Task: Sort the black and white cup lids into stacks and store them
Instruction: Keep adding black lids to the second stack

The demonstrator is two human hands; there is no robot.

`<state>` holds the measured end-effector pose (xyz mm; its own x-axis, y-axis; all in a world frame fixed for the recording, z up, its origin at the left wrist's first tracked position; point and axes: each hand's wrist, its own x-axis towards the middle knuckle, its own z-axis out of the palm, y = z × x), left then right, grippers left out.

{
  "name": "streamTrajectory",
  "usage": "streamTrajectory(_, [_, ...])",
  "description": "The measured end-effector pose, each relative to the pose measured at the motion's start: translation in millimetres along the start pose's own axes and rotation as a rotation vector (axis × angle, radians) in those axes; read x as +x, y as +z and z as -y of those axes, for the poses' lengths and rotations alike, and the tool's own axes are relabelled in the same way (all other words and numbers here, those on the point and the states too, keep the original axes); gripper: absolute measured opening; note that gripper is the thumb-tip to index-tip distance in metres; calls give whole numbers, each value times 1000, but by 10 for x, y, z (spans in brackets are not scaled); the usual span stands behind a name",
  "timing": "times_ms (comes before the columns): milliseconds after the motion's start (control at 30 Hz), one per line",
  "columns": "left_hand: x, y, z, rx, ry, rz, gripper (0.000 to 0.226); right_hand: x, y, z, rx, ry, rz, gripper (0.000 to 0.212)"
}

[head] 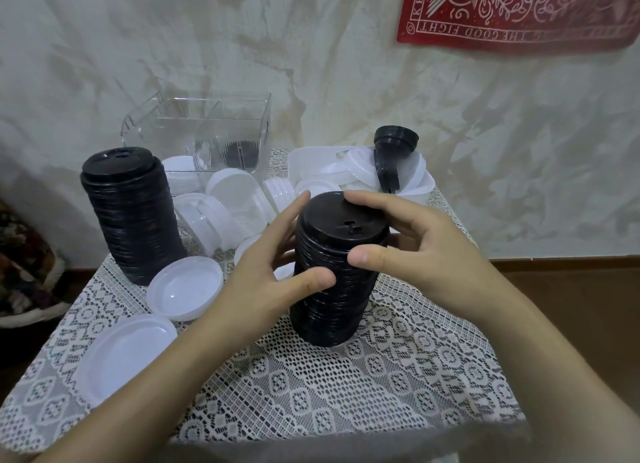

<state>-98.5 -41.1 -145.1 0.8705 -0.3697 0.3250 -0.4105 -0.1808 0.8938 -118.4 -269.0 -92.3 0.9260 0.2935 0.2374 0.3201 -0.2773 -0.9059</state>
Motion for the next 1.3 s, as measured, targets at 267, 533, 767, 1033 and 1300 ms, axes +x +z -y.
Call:
streamTrajectory(267, [22, -13, -11, 11, 0, 33, 89, -13, -5, -7, -118, 15, 3, 74])
streamTrajectory(533, [25, -22, -37, -28, -11, 43, 84, 29, 38, 30, -78, 17, 20, 66])
streamTrajectory(767, [17, -31, -25, -41, -37, 75, 78, 57, 26, 18, -96, 82, 41, 91])
streamTrajectory(1033, [31, -17, 3, -50, -28, 41, 70, 76, 68, 22, -94, 88, 44, 71])
streamTrajectory(1300, [3, -4, 6, 0, 2, 7, 70, 29, 157, -43, -146, 69, -62, 79])
